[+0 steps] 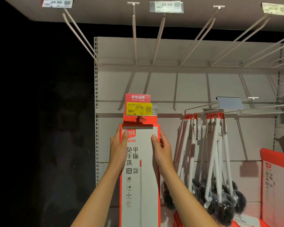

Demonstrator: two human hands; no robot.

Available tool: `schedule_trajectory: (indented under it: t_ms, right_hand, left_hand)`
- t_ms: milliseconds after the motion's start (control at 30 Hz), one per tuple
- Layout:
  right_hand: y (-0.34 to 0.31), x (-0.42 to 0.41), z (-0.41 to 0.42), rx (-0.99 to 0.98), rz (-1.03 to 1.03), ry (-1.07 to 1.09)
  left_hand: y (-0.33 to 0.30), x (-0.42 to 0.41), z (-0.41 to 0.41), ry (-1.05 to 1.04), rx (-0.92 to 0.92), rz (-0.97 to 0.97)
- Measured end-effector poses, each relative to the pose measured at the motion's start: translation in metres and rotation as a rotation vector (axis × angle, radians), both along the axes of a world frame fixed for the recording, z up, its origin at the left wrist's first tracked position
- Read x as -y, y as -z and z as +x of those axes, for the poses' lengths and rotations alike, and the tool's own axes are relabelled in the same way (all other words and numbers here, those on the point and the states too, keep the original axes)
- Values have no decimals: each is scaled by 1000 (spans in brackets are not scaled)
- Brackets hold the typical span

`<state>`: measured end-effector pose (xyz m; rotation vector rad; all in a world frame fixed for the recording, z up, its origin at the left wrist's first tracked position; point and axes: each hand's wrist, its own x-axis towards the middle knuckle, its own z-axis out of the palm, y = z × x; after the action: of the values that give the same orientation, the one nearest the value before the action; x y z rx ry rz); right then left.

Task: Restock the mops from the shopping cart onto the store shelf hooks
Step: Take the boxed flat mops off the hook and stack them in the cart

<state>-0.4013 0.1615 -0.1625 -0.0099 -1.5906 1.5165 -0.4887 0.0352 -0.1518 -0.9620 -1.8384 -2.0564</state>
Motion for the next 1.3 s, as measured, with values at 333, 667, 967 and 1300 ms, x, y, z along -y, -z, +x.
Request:
schedule_trajectory:
  t_ms: [333,667,967,1300]
  right_hand:
    - [18,2,-8,30,0,125]
    - [14,4,-5,75,47,225]
    - [25,17,6,130,97,225]
    - [51,35,45,181,17,152]
  left_hand:
    - [11,-1,-2,-27,-19,-2]
    - [14,-2,6,39,81,-37]
    - [23,7,11,84,115,-53]
    - [51,36,69,121,131,43]
